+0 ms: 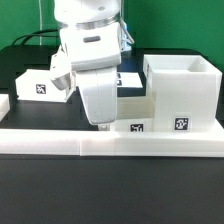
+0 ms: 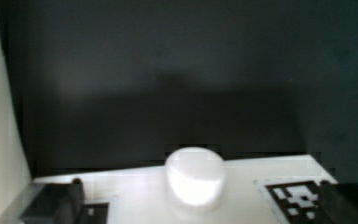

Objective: Assemble drawer

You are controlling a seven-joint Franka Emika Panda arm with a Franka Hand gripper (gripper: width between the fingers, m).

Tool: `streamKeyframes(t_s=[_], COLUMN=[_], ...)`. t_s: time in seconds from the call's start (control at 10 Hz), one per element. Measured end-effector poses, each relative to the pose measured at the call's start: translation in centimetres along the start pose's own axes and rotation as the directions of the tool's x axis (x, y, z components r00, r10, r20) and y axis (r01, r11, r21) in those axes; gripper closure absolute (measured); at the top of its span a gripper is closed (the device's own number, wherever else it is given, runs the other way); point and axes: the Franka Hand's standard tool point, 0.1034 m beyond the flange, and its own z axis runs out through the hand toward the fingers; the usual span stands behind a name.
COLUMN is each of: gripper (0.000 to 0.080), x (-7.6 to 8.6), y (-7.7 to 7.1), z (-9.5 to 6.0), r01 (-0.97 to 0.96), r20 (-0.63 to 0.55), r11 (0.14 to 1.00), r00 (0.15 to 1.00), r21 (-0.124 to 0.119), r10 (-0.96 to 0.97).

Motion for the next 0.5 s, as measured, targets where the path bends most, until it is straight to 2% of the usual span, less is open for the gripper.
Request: streamKeyframes(t_s=[0.3, 0.5], gripper=[0.0151, 0.0151], x=[2.6, 2.6], y=[0.4, 0.4], z=[0.1, 0.1], r01=[-0.077, -0.095], r20=[-0.007, -0.006], r11=[0.997, 0.995], r00=[0.997, 0.995], r21=[-0.006, -0.009], r10=[0.077, 0.095])
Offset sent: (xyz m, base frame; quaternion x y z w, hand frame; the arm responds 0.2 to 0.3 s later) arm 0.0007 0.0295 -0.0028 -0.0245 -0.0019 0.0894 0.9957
